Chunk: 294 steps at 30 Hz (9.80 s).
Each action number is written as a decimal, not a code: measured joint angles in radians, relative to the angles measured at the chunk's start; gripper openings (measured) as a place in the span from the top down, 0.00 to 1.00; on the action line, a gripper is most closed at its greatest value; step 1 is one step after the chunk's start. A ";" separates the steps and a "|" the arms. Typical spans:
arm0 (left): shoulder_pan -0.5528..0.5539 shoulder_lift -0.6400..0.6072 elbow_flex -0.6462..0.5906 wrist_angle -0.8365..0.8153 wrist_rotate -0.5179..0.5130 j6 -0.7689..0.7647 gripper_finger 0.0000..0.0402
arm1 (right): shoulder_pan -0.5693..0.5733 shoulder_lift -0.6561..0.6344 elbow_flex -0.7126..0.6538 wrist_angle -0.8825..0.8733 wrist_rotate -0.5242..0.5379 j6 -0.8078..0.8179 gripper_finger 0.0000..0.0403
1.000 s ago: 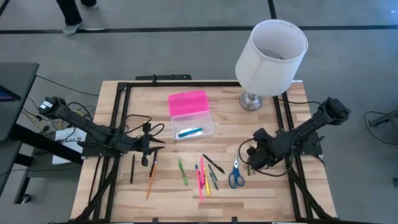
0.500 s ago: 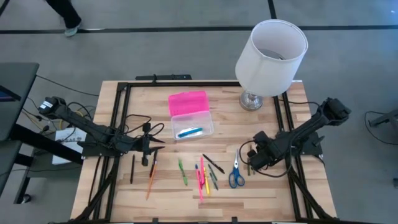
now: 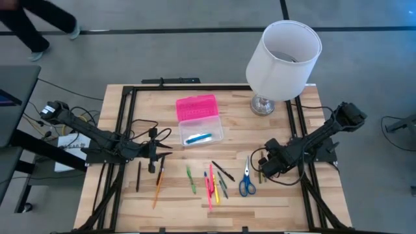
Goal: Pick & place school supplies into a supply box
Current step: Put the green crayon into the pink supply box, then put the black pen into the pink supply box
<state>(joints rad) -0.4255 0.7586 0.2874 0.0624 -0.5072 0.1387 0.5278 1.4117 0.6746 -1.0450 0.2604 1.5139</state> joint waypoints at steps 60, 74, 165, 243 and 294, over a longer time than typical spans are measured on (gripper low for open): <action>0.000 0.000 0.000 -0.004 -0.005 -0.005 0.79 | -0.031 -0.004 -0.129 0.205 -0.094 -0.187 0.96; 0.000 0.000 0.000 -0.004 -0.005 -0.005 0.79 | -0.035 0.003 -0.104 0.196 -0.135 -0.188 0.96; 0.000 0.000 0.000 -0.098 -0.400 -0.048 0.79 | -0.663 0.401 0.401 1.054 0.003 -1.564 0.84; 0.000 0.826 0.547 -1.010 0.267 -1.129 0.79 | 0.242 0.068 0.383 0.062 0.740 -0.823 0.82; 0.001 0.822 0.475 -0.879 0.301 -1.154 0.79 | 0.243 0.068 0.383 0.067 0.735 -0.805 0.82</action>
<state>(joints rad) -0.4244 1.5806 0.7621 -0.8169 -0.2065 -1.0150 0.7704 1.4796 1.0580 -0.9776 0.9955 0.7086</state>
